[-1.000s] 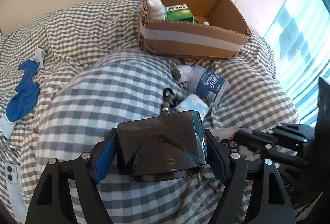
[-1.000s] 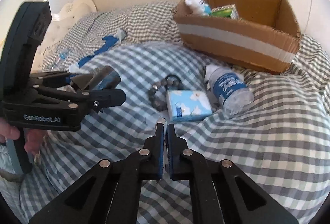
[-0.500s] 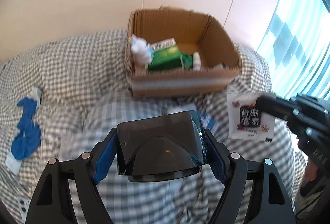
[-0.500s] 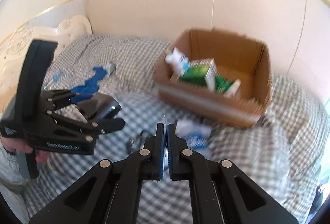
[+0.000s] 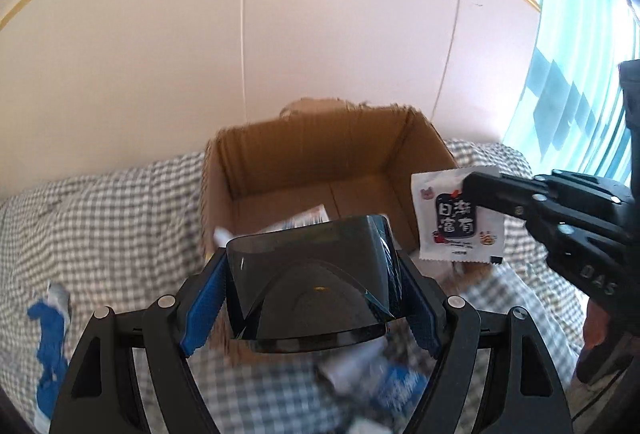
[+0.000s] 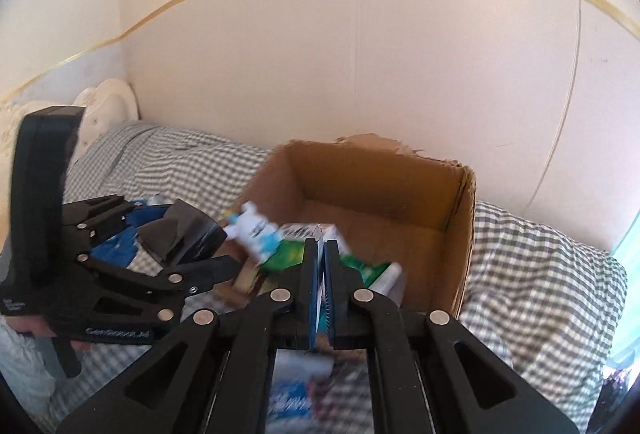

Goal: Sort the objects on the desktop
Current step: 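Carry the black item and snack packet into the cardboard box and release both, then move both grippers back toward the tissue pack and water bottle, then grasp the blue floral tissue pack with the left gripper while the right gripper grasps the white floss bottle, then carry the tissue pack and floss bottle into the cardboard box and release both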

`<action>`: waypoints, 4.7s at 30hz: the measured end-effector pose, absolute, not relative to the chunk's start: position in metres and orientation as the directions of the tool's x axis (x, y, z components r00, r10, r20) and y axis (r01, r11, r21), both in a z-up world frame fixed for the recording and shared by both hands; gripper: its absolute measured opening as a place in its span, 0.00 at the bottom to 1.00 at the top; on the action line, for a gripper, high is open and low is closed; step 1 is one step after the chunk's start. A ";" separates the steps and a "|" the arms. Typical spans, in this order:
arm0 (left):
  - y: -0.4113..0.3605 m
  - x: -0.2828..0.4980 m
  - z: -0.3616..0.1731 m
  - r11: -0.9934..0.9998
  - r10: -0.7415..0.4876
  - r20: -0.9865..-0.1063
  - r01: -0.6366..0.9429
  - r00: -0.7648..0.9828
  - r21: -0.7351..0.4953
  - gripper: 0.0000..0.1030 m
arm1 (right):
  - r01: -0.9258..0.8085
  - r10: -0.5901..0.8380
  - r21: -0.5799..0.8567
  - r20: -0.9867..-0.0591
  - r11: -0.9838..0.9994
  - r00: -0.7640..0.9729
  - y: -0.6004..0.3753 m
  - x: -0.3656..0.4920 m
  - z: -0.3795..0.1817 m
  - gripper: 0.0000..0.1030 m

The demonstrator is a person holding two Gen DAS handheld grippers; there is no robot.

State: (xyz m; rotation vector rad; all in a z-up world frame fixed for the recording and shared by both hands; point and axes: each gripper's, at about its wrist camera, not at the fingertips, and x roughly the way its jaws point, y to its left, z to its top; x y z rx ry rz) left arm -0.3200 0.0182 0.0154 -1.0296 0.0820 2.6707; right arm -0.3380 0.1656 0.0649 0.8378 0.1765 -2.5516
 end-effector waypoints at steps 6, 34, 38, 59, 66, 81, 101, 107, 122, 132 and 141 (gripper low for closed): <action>0.040 -0.392 -0.012 -0.954 0.242 -0.693 -0.297 -0.679 -0.042 0.78 | 0.389 -0.335 0.050 -0.614 -0.920 -0.715 0.179 -0.419 0.035 0.02; 0.006 -0.332 0.015 -0.970 0.184 -0.654 -0.245 -0.734 0.002 1.00 | 0.290 -0.300 0.120 -0.619 -0.949 -0.726 0.227 -0.347 -0.010 0.59; -0.007 -0.303 -0.011 -0.977 0.153 -0.695 -0.211 -0.702 -0.002 1.00 | 0.319 -0.322 0.125 -0.644 -0.939 -0.694 0.223 -0.327 -0.018 0.59; 0.048 -0.215 -0.155 -0.916 0.155 -0.900 -0.401 -0.406 0.023 1.00 | 0.352 -0.324 0.141 -0.778 -0.925 -0.539 0.201 -0.282 -0.066 0.59; 0.059 -0.219 -0.157 -0.889 0.206 -0.903 -0.459 -0.377 -0.011 0.93 | 0.341 -0.321 0.153 -0.795 -0.927 -0.514 0.202 -0.286 -0.073 0.59; 0.025 -0.225 -0.137 -0.926 0.263 -0.894 -0.356 -0.362 -0.128 0.46 | 0.349 -0.311 0.141 -0.809 -0.927 -0.499 0.198 -0.284 -0.078 0.60; -0.044 -0.252 -0.113 -0.946 0.324 -0.826 -0.171 -0.462 -0.275 0.46 | 0.515 -0.121 -0.053 -0.947 -0.855 -0.298 0.115 -0.314 -0.149 0.69; -0.034 -0.248 -0.117 -0.957 0.285 -0.834 -0.186 -0.472 -0.222 0.46 | 0.522 -0.077 -0.103 -0.947 -0.847 -0.313 0.112 -0.308 -0.153 0.63; -0.024 -0.227 -0.111 -0.976 0.203 -0.835 -0.176 -0.511 -0.130 0.46 | 0.517 -0.063 -0.285 -0.829 -0.807 -0.556 0.112 -0.247 -0.094 0.61; -0.020 -0.220 -0.081 -0.978 0.194 -0.823 -0.175 -0.534 -0.117 0.46 | 0.498 -0.153 -0.221 -0.782 -0.838 -0.604 0.117 -0.228 -0.048 0.61; -0.009 -0.228 -0.031 -0.970 0.212 -0.762 -0.226 -0.612 -0.089 0.46 | 0.433 -0.193 -0.179 -0.704 -0.884 -0.684 0.142 -0.225 0.002 0.61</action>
